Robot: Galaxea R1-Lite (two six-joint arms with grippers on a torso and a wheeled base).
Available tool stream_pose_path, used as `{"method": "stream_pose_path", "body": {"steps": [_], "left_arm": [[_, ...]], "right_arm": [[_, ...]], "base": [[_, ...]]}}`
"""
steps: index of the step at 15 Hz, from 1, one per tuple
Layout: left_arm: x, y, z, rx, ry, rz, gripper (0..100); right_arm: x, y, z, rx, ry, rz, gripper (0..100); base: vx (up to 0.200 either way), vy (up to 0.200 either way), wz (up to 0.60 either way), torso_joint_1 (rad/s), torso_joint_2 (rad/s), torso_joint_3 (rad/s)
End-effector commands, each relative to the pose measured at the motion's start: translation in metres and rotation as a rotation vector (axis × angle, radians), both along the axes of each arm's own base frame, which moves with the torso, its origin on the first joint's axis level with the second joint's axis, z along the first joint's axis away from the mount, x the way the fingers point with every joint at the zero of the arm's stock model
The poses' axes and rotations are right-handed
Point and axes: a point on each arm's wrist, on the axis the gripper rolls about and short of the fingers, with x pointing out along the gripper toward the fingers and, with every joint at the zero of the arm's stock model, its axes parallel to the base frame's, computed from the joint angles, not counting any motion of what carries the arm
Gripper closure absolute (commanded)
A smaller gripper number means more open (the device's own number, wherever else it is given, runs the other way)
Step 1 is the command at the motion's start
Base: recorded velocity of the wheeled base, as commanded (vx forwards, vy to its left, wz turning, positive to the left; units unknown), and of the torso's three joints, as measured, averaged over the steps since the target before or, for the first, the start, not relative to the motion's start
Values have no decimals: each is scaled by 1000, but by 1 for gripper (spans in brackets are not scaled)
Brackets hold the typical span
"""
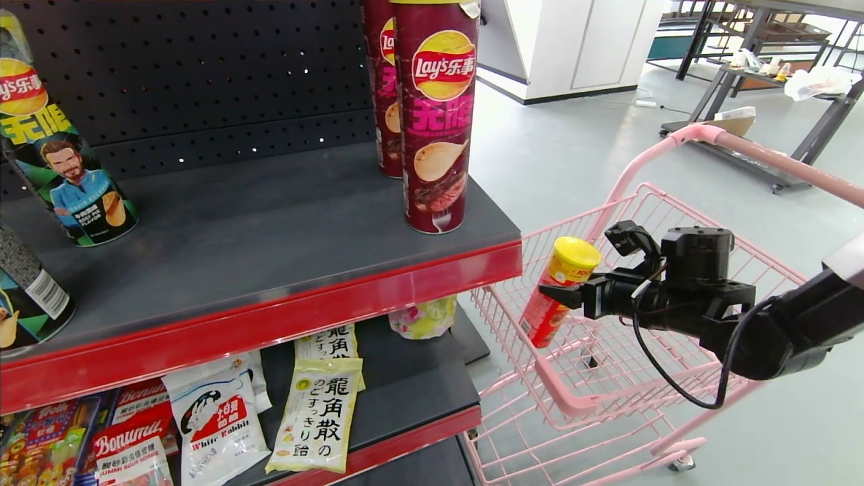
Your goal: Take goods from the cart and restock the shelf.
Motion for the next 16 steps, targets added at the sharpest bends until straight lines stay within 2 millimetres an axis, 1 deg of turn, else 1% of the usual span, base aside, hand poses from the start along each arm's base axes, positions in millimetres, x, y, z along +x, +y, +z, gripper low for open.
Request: {"method": "stream_pose_path", "body": {"steps": [1, 2, 3, 4, 6, 8, 10, 11, 12, 13, 14, 15, 16], "left_arm": [[1, 0, 0, 1, 5, 0, 0], [0, 0, 0, 1, 3, 0, 0], [1, 0, 0, 1, 5, 0, 0], [0, 0, 0, 1, 3, 0, 0], [0, 0, 0, 2, 3, 0, 0], [0, 0, 0, 1, 0, 0, 0], [1, 0, 0, 2, 3, -3, 0], [1, 0, 1, 2, 1, -3, 0], [0, 0, 2, 1, -3, -1, 0], [1, 0, 4, 4, -1, 0, 0], [1, 0, 7, 11, -5, 1, 0], [3, -1, 14, 43, -12, 8, 0], [5, -1, 19, 69, -13, 8, 0]], "right_arm": [[9, 3, -11, -1, 19, 8, 0], [17, 8, -18, 3, 3, 17, 0], [20, 10, -23, 10, -2, 20, 100], [22, 12, -27, 13, -8, 21, 100], [18, 14, -31, 13, 0, 23, 100], [14, 13, -16, 15, -39, 17, 100], [-1, 7, 37, 25, -172, -32, 100], [-8, 4, 52, 27, -199, -47, 100], [-31, -6, 88, 29, -235, -79, 100], [-50, -14, 112, 24, -234, -105, 100], [-62, -19, 124, 18, -231, -122, 100], [-86, -30, 143, 2, -220, -174, 100], [-113, -39, 157, -25, -204, -245, 100]], "base": [[0, 0, 0, 0, 0, 0], [0, 0, 0, 0, 0, 0], [0, 0, 0, 0, 0, 0], [0, 0, 0, 0, 0, 0], [0, 0, 0, 0, 0, 0], [0, 0, 0, 0, 0, 0], [0, 0, 0, 0, 0, 0], [0, 0, 0, 0, 0, 0], [0, 0, 0, 0, 0, 0], [0, 0, 0, 0, 0, 0], [0, 0, 0, 0, 0, 0], [0, 0, 0, 0, 0, 0], [0, 0, 0, 0, 0, 0]]}}
